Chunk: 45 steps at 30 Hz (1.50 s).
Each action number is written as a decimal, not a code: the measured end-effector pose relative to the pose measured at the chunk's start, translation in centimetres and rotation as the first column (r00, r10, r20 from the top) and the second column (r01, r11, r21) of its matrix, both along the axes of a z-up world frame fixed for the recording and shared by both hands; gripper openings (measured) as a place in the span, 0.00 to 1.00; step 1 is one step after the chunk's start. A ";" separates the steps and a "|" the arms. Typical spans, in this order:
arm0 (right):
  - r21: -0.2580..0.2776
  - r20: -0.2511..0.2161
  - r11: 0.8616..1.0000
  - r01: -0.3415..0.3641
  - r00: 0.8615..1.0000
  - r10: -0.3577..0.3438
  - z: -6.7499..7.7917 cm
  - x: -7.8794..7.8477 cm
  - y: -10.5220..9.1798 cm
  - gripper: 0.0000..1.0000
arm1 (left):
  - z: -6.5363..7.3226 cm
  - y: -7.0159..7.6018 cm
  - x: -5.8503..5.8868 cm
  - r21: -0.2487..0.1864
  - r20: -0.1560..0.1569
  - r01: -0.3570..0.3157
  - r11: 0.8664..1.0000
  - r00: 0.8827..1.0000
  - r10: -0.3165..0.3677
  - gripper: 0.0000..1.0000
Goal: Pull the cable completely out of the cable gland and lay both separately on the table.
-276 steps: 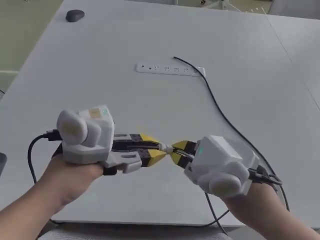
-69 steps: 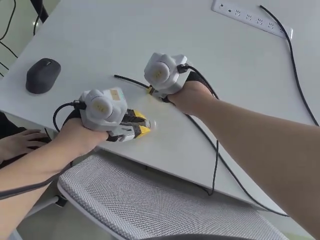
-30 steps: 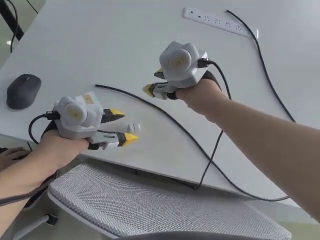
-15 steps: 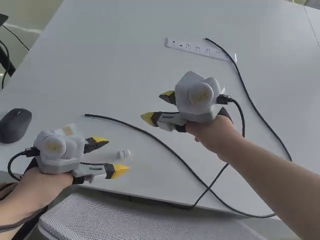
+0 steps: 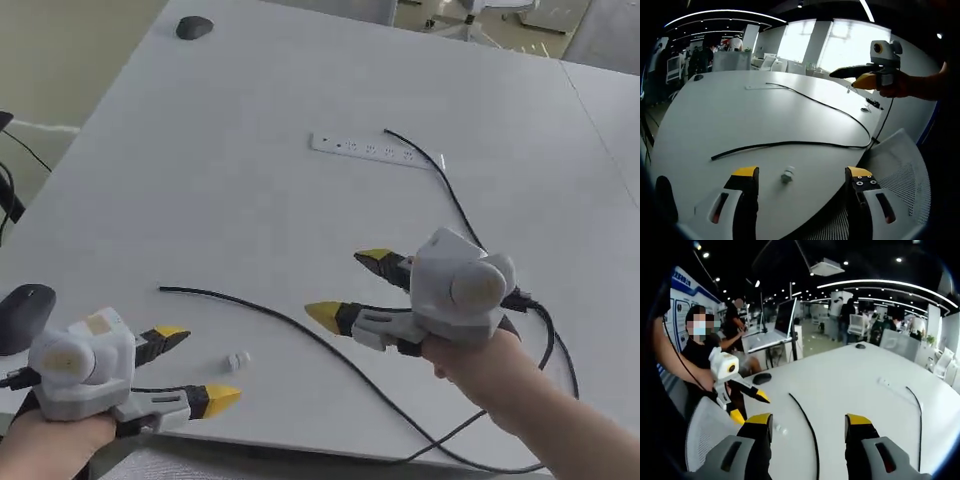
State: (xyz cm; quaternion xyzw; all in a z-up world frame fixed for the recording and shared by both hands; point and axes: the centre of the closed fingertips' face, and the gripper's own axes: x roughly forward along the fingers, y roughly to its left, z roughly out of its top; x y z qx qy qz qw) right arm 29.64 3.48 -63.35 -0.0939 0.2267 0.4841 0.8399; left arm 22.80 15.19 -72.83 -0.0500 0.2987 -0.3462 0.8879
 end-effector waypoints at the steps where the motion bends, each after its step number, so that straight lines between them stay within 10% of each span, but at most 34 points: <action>1: 0.010 0.000 1.000 0.013 1.000 -0.013 0.2 -0.2 -0.4 0.59 | 0.2 0.0 -0.1 -0.003 0.000 0.001 1.000 1.000 -0.001 0.71; 15: 0.133 -0.071 0.973 0.188 0.981 -0.179 0.2 -4.6 -6.6 0.77 | 3.2 0.6 -0.3 -0.042 0.042 -0.002 0.999 0.999 0.004 0.83; 26: 0.106 -0.094 0.964 0.246 0.967 -0.236 -2.0 -7.7 -9.7 0.86 | 4.0 0.8 -1.4 -0.048 0.049 0.005 0.999 0.999 -0.002 0.91; 45: 0.011 -0.120 0.993 0.121 0.986 -0.118 -4.4 -8.0 -10.0 0.99 | 3.6 1.3 -1.8 0.033 0.052 0.063 0.997 0.997 -0.065 0.97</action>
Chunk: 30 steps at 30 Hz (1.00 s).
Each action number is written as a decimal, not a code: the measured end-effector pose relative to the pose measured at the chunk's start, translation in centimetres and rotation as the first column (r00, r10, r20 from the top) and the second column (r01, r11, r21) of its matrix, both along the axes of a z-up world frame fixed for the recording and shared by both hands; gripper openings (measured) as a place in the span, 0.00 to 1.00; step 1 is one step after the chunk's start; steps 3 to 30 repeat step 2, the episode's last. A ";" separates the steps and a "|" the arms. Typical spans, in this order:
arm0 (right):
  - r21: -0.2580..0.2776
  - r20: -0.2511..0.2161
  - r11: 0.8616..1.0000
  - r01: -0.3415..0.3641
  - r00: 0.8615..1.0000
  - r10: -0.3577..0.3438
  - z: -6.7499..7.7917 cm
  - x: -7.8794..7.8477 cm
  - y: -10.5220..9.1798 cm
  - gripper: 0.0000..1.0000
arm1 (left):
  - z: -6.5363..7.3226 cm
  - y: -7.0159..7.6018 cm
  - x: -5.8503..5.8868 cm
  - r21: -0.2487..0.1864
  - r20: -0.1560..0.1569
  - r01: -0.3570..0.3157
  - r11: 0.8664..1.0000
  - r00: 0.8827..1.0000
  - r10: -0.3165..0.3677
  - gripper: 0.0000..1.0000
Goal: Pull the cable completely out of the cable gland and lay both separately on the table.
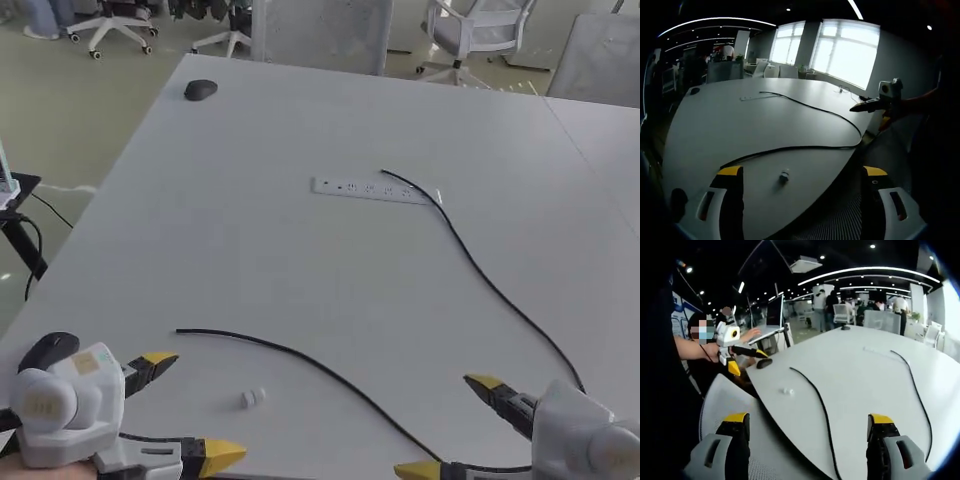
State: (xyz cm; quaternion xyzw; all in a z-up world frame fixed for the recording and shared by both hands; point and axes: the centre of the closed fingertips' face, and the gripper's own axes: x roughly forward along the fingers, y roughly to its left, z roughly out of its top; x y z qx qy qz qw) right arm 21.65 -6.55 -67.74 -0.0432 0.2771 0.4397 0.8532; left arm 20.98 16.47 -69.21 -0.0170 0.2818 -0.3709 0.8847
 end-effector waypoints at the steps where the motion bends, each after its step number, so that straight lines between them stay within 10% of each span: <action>1: -0.002 -0.001 1.000 -0.005 1.000 0.005 0.0 0.0 -0.1 0.99 | 0.0 0.1 0.0 0.004 0.001 -0.001 1.000 1.000 0.001 0.97; 30: -0.004 -0.003 1.000 -0.007 1.000 0.007 -0.1 0.0 -0.1 0.99 | 0.0 0.1 0.0 0.004 0.001 -0.001 1.000 1.000 0.001 0.97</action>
